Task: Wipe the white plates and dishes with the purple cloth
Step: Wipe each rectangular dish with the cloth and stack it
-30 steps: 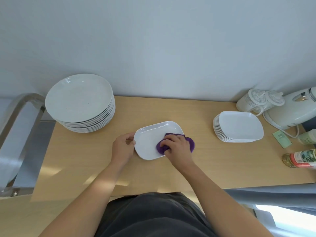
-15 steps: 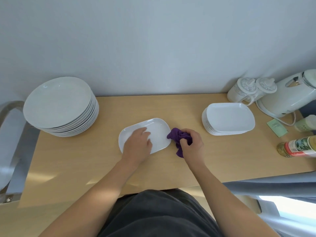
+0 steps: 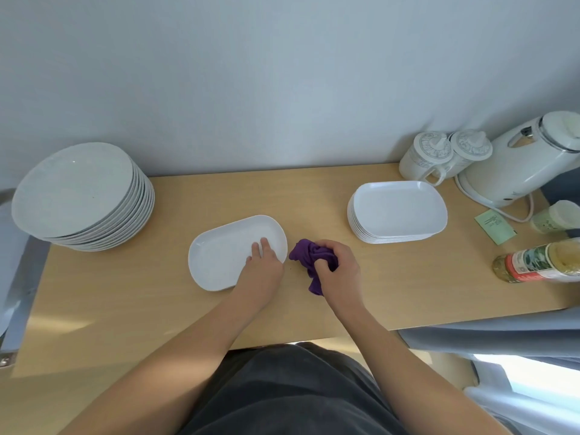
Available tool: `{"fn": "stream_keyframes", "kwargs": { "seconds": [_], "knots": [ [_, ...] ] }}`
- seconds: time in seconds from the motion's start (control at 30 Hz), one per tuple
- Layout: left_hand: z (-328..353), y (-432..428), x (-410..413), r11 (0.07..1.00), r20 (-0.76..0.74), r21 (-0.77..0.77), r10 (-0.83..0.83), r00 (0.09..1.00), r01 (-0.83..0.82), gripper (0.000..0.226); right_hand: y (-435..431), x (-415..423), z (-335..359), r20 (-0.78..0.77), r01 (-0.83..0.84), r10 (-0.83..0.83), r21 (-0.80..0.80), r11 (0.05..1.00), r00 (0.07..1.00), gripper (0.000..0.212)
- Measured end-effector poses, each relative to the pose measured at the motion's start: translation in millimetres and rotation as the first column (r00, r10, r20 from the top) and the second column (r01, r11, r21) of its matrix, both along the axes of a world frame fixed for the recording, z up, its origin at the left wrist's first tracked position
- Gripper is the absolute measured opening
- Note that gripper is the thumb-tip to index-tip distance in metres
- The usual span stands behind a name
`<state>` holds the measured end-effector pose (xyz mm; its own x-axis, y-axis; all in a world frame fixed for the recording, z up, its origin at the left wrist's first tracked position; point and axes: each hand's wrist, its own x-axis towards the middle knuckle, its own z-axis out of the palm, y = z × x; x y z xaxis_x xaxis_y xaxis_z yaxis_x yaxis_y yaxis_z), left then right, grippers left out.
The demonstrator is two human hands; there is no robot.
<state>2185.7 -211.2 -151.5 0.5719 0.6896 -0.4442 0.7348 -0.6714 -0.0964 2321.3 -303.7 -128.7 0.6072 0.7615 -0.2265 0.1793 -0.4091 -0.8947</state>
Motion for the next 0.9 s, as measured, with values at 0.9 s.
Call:
{"fn": "stream_keyframes", "kwargs": {
  "seconds": [0.9],
  "knots": [
    [7.9,-25.8,-23.3,0.998,0.087,0.043,-0.042,0.995,0.038,0.053,-19.5,7.8,-1.0,-0.005,-0.088,0.089,0.068,0.994,0.996,0.040]
  ]
}}
